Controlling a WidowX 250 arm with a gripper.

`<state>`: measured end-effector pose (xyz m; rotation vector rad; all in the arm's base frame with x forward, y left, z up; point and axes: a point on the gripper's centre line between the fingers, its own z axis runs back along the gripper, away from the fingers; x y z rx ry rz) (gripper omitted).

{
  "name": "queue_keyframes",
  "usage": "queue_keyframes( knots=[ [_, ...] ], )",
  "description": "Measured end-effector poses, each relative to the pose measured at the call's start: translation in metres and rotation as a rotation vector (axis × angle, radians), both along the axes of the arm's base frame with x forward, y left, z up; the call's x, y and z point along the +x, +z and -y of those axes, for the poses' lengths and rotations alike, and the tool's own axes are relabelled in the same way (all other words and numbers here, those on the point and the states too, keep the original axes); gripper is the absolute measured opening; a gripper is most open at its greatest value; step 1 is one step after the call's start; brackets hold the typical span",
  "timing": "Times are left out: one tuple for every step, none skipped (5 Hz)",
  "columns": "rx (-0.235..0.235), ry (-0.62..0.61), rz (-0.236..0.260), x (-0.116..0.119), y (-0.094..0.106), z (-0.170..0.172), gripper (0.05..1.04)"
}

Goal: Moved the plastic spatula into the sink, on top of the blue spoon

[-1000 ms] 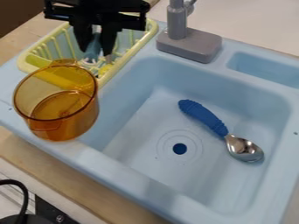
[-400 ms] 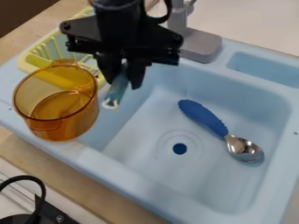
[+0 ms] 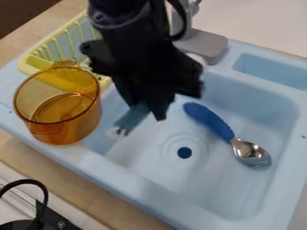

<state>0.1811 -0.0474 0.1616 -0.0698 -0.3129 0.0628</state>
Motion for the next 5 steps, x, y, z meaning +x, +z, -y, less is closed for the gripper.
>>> queue_keyframes(
  knots=[
    [-0.002, -0.056, -0.008, 0.006, -0.009, 0.016, 0.233],
    [-0.013, -0.053, 0.043, 0.020, -0.018, 0.039, 0.233],
    [-0.046, -0.025, 0.115, 0.036, -0.023, 0.053, 0.233],
    [-0.085, -0.027, 0.187, 0.041, -0.027, 0.056, 0.233],
    [-0.123, 0.008, 0.184, 0.060, -0.027, 0.065, 0.233]
  ],
)
